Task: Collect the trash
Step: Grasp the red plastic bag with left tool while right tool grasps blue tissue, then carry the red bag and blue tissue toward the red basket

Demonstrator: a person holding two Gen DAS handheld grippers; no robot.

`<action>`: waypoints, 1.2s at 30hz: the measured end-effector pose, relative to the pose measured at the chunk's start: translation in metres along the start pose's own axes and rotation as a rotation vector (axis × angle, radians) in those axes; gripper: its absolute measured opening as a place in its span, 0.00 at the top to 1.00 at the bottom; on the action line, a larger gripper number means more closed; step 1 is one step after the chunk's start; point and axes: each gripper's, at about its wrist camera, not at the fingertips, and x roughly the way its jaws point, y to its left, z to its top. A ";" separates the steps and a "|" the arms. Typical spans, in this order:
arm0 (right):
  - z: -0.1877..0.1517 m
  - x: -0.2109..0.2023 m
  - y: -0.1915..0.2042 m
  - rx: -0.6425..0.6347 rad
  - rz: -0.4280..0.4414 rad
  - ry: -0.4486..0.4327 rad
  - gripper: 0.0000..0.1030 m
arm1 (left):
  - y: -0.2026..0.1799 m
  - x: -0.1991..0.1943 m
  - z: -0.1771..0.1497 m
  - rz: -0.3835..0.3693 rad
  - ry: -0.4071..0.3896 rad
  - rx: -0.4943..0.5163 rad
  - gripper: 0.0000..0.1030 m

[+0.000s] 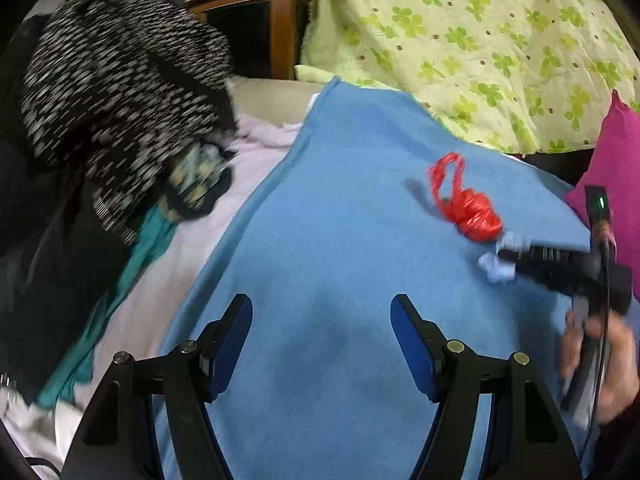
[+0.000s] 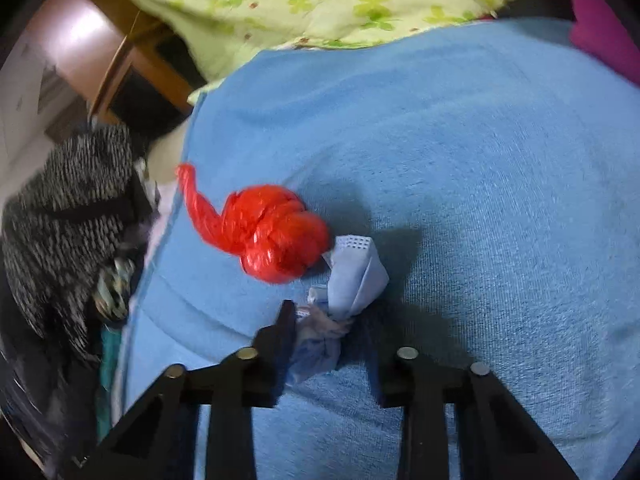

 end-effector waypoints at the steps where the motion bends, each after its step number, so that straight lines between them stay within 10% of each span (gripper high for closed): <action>1: -0.001 -0.006 -0.003 0.006 0.014 0.001 0.75 | -0.010 0.006 0.009 -0.020 -0.003 0.009 0.30; 12: -0.032 -0.143 -0.064 0.052 0.012 -0.109 0.76 | -0.128 0.099 0.070 -0.201 0.094 0.010 0.30; 20: -0.035 -0.189 -0.098 0.021 -0.056 -0.175 0.76 | -0.172 0.163 0.074 -0.156 0.197 -0.037 0.30; 23: -0.038 -0.196 -0.104 0.011 -0.077 -0.179 0.76 | -0.174 0.172 0.069 -0.158 0.215 -0.041 0.51; 36: -0.046 -0.259 -0.088 -0.055 -0.043 -0.362 0.76 | -0.195 0.009 0.036 -0.169 0.012 0.177 0.55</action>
